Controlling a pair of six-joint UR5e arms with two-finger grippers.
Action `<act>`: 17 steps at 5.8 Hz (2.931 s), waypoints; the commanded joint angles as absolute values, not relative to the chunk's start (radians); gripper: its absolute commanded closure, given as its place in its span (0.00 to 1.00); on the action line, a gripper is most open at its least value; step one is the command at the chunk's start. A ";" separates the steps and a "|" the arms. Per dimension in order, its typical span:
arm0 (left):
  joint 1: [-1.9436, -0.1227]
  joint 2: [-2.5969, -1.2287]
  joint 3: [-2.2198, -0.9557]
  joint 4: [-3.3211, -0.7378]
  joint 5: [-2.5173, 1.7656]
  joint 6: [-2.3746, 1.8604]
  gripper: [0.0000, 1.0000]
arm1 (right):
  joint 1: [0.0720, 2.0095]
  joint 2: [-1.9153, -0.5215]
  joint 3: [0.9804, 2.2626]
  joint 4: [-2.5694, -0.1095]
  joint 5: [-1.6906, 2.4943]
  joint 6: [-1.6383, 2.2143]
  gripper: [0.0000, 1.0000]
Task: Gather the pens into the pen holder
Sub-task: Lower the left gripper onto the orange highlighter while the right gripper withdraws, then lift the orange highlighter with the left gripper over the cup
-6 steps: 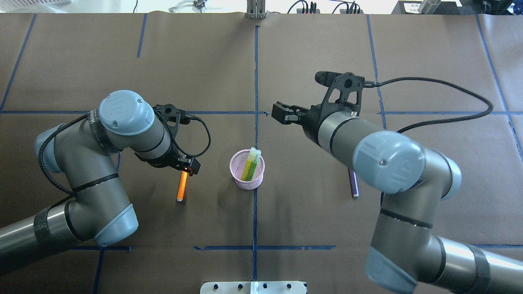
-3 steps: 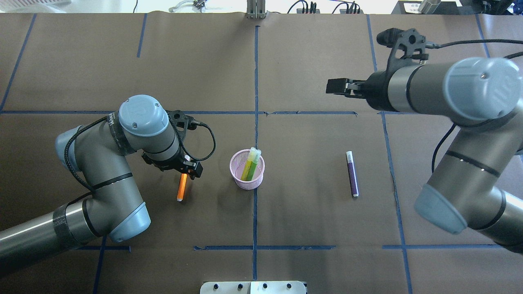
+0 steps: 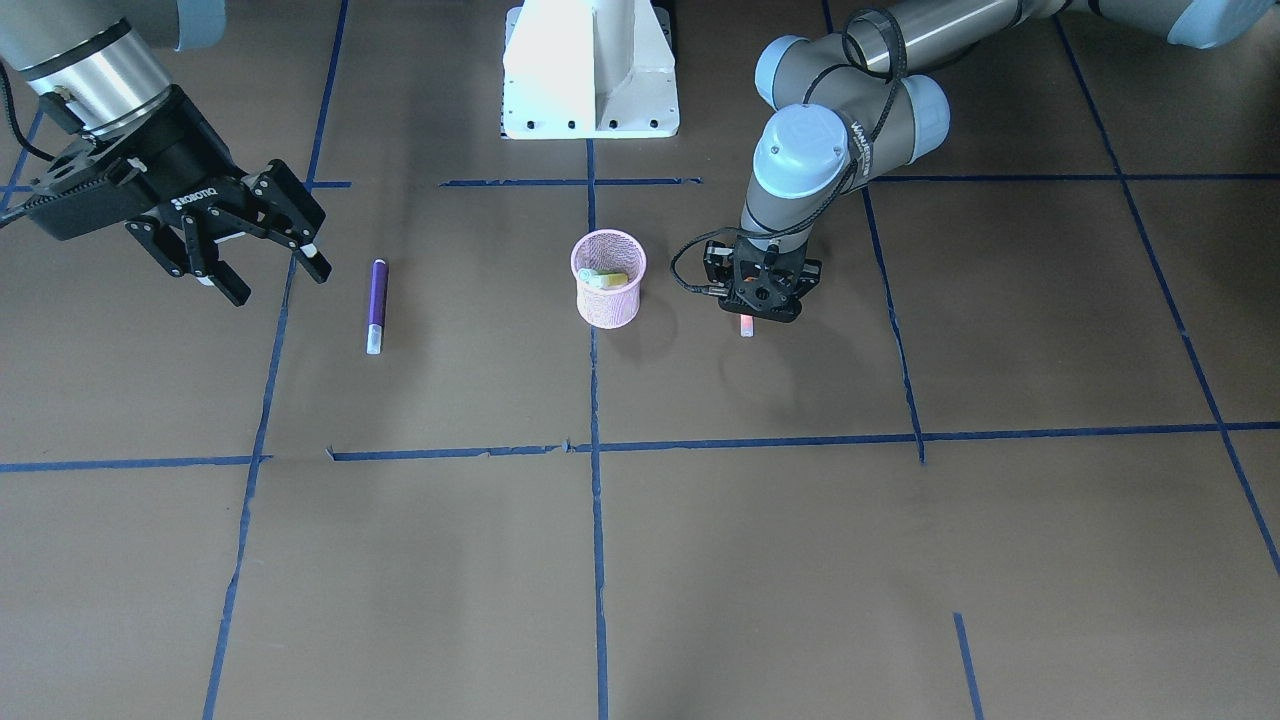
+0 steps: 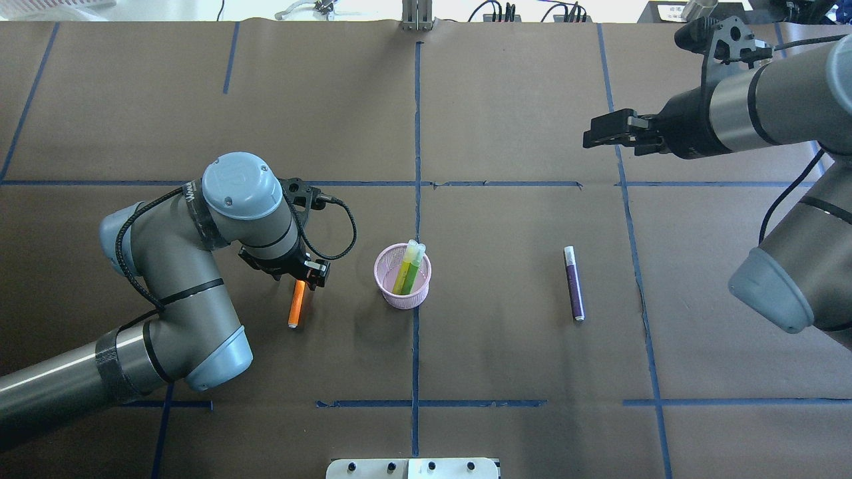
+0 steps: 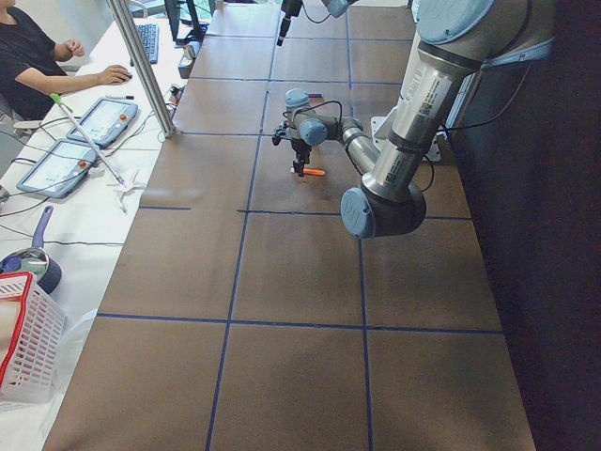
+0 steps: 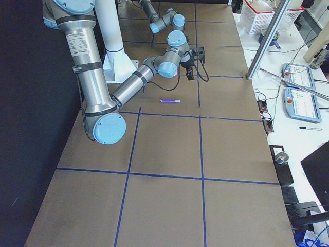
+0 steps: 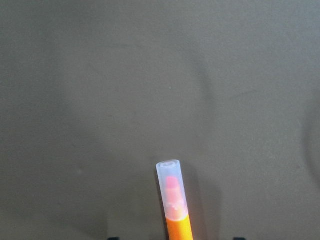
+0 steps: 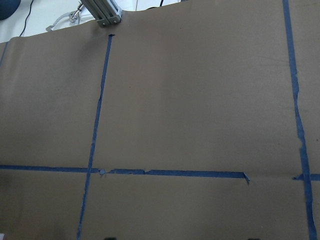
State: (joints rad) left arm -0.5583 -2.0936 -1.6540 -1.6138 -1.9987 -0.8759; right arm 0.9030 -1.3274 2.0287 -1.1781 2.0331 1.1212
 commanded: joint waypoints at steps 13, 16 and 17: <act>-0.568 -2.135 -1.911 -1.881 -1.596 -1.176 1.00 | 0.948 -1.351 2.042 -1.178 2.072 1.117 0.09; -0.330 -2.132 -1.860 -2.009 -1.200 -1.252 0.99 | 0.945 -1.350 2.034 -1.178 2.072 1.117 0.09; -0.313 -2.128 -1.835 -2.044 -1.187 -1.250 0.95 | 0.945 -1.350 2.033 -1.180 2.072 1.117 0.09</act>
State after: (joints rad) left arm -0.3357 -2.1310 -1.8597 -2.0111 -1.2156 -1.2489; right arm 0.9455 -1.3504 2.0342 -1.1783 2.0724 1.1167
